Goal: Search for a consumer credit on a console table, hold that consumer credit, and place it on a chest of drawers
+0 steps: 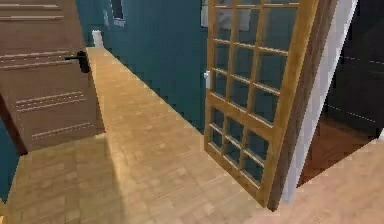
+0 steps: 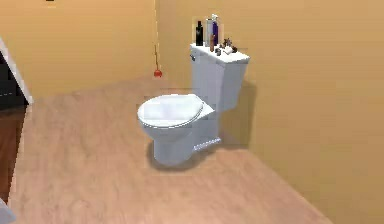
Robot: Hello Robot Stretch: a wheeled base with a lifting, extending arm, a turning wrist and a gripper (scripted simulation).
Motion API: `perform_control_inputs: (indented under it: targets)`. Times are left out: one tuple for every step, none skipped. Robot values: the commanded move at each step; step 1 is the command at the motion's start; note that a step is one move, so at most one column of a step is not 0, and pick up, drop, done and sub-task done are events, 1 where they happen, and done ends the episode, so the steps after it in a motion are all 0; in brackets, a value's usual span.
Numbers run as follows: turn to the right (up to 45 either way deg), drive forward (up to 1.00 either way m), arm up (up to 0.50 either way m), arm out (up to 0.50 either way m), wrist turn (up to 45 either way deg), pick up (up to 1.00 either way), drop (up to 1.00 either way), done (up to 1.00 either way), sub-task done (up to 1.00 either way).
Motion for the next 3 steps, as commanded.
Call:
perform_control_inputs:
  targets:
    - [-15.0, 0.00, 0.00, 0.00, 0.0, 0.00, 0.00, 0.00, 0.00]
    - [0.0, 1.00, 0.00, 0.00, 0.0, 0.00, 0.00, 0.00, 0.00]
    - [0.0, 1.00, 0.00, 0.00, 0.0, 0.00, 0.00, 0.00, 0.00]
